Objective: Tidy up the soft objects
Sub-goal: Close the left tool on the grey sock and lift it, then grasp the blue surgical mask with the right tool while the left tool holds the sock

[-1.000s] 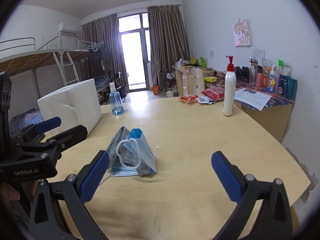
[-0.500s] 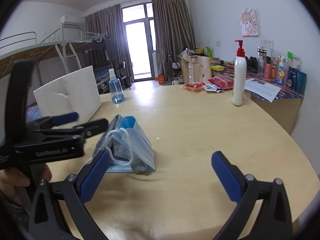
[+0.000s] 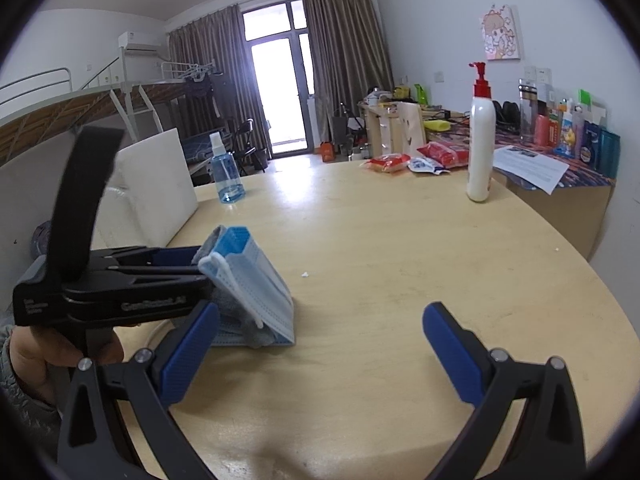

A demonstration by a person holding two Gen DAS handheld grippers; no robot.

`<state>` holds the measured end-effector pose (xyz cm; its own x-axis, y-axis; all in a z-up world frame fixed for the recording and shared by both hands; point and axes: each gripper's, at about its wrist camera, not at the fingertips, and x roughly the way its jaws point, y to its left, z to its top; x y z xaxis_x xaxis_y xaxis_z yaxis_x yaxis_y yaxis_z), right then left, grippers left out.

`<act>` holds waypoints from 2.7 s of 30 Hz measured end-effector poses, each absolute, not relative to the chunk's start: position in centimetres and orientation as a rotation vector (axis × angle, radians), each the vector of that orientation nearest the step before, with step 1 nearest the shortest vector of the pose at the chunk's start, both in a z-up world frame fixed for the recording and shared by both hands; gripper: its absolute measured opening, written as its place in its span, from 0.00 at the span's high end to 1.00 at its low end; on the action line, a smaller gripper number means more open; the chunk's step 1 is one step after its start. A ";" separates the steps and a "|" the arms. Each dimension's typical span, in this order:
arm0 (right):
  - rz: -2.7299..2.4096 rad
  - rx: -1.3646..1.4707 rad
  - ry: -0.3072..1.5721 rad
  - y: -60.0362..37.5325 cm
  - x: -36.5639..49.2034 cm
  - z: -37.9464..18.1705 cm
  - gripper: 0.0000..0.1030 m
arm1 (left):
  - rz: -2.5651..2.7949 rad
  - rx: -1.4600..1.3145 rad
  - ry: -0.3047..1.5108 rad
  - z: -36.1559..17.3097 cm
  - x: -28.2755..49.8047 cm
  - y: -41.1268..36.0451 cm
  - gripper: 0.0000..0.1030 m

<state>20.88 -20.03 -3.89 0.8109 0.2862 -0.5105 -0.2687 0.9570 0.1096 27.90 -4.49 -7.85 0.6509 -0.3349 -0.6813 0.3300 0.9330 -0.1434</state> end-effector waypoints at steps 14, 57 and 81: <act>0.300 0.023 0.579 -19.4 21.3 -4.1 0.00 | -0.427 -0.014 0.712 -7.0 26.8 -4.6 0.93; 0.318 -0.055 0.728 -15.1 24.6 -5.3 0.91 | -0.336 -0.044 0.587 -4.5 22.3 1.6 0.93; 0.288 -0.046 0.571 -16.1 20.0 -0.3 0.91 | -0.281 -0.003 0.450 0.0 15.2 2.6 0.93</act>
